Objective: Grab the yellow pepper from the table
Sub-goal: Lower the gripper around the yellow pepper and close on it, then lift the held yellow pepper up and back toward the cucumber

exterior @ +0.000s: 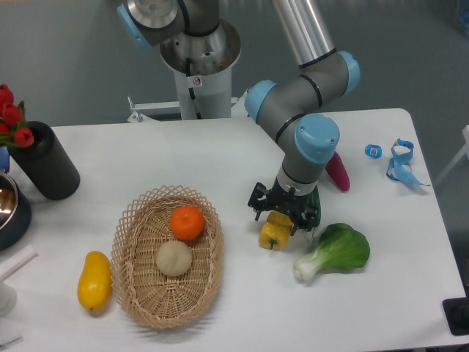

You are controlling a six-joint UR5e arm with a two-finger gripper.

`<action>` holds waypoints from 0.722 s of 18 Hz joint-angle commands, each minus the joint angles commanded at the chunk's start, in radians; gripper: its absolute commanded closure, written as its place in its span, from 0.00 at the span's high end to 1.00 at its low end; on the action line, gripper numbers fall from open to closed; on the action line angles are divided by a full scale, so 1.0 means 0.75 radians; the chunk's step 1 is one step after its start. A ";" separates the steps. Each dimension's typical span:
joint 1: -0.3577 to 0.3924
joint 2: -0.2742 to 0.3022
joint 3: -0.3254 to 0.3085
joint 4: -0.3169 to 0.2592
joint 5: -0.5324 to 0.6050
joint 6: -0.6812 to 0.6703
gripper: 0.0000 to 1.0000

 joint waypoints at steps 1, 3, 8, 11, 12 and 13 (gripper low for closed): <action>0.000 0.002 0.000 0.000 0.000 -0.002 0.75; 0.000 0.002 0.000 0.000 0.000 -0.002 0.66; 0.004 0.012 0.006 0.000 -0.002 0.000 0.37; 0.010 0.025 0.026 0.000 -0.006 0.010 0.34; 0.014 0.043 0.043 -0.002 -0.004 0.010 0.34; 0.014 0.065 0.057 -0.004 -0.004 0.012 0.34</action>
